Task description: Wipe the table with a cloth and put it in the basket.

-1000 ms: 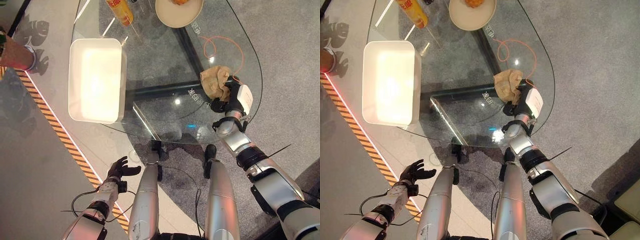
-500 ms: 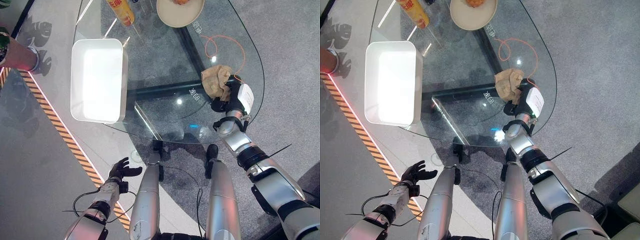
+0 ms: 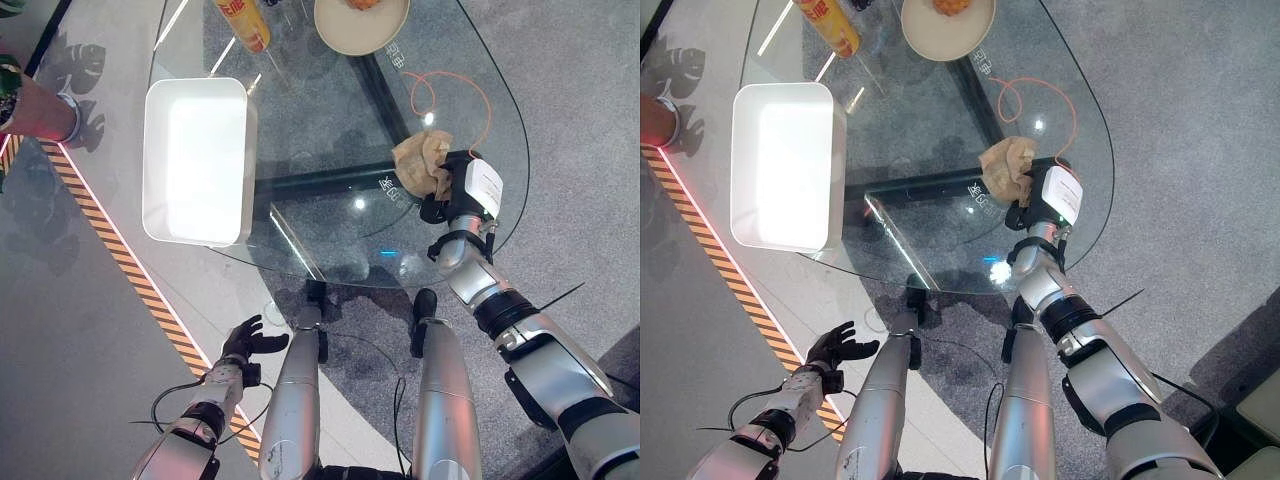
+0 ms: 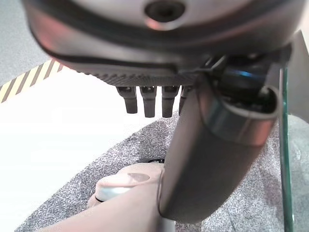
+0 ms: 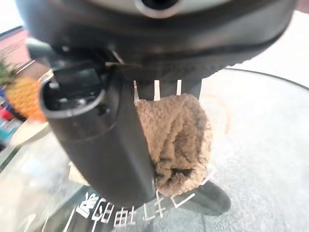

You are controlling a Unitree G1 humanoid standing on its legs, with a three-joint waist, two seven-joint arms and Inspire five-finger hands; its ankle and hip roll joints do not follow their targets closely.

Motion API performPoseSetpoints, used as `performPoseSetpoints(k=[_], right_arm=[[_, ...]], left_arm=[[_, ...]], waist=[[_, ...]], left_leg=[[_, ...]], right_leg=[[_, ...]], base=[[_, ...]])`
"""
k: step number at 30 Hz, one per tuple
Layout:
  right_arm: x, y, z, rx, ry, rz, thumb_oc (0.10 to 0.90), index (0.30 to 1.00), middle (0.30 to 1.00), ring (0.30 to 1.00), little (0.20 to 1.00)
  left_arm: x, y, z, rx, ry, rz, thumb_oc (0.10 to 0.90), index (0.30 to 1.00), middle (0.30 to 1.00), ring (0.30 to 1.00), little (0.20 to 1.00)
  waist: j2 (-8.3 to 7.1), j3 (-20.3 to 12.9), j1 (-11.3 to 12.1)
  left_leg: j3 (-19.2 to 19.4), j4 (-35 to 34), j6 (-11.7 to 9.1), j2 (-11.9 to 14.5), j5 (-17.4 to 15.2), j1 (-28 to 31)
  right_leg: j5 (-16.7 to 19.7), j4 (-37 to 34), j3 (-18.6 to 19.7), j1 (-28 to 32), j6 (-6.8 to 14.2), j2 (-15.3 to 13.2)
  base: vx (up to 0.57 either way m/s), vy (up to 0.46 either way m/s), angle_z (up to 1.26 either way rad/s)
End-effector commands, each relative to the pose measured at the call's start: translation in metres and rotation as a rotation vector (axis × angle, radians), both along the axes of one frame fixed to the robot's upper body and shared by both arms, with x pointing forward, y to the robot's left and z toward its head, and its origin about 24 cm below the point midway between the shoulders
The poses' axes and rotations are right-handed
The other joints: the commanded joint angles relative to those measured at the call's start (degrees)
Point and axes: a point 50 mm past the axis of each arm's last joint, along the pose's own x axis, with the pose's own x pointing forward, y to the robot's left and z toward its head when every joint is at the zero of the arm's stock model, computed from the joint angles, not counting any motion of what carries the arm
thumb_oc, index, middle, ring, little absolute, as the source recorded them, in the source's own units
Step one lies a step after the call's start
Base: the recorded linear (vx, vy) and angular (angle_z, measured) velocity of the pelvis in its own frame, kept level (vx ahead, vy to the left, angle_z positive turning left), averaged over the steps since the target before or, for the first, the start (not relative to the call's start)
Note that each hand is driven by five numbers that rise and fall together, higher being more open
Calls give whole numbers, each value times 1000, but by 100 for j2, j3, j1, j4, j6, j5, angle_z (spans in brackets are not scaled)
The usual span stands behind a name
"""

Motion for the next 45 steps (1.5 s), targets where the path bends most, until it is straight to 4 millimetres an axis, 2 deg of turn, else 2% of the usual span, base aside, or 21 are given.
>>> performPoseSetpoints(k=[1,9,15,22,33,39,45], right_arm=[[2,77,37,-101,-93,324,100,300,300,300,200],[1,93,39,-200,-69,395,100,300,300,300,200],[0,109,47,-270,-69,461,100,300,300,300,200],[-1,122,54,-292,-62,504,100,300,300,300,200],[-8,140,34,-357,74,646,100,300,300,300,200],[-8,141,23,-378,122,661,100,300,300,300,200],[-9,142,21,-382,136,684,100,300,300,300,200]], left_arm=[[2,3,2,42,-2,17,800,900,900,900,900],[4,-7,2,28,-3,-5,800,900,900,900,900],[6,-10,3,15,-10,-14,800,900,900,900,900],[9,-19,6,1,-18,-32,800,900,900,900,900],[10,-16,7,5,-15,-46,800,900,900,900,900],[12,-19,8,4,-20,-50,800,900,900,900,900],[13,-18,9,10,-18,-52,800,900,900,900,900]], waist=[[135,-78,204],[247,-78,250],[299,-78,296],[371,-78,393],[355,-78,454],[366,-78,450],[350,-78,461]], left_leg=[[396,703,579,-725,-719,21],[403,676,566,-779,-689,60],[381,650,563,-802,-671,78],[336,619,554,-841,-622,94],[306,607,560,-846,-602,77],[308,585,562,-841,-592,94],[302,594,559,-838,-582,75]], right_leg=[[835,-1183,-221,269,-144,57],[854,-1213,-236,290,-130,-22],[871,-1220,-234,281,-125,-42],[876,-1169,-270,275,-109,-93],[899,-1171,-327,252,-97,-110],[913,-1192,-322,254,-88,-128],[926,-1176,-331,241,-80,-125]], base=[[-3,33,0],[-6,24,3],[1,12,0],[1,13,5],[-2,-3,6],[0,0,0],[0,0,0]])
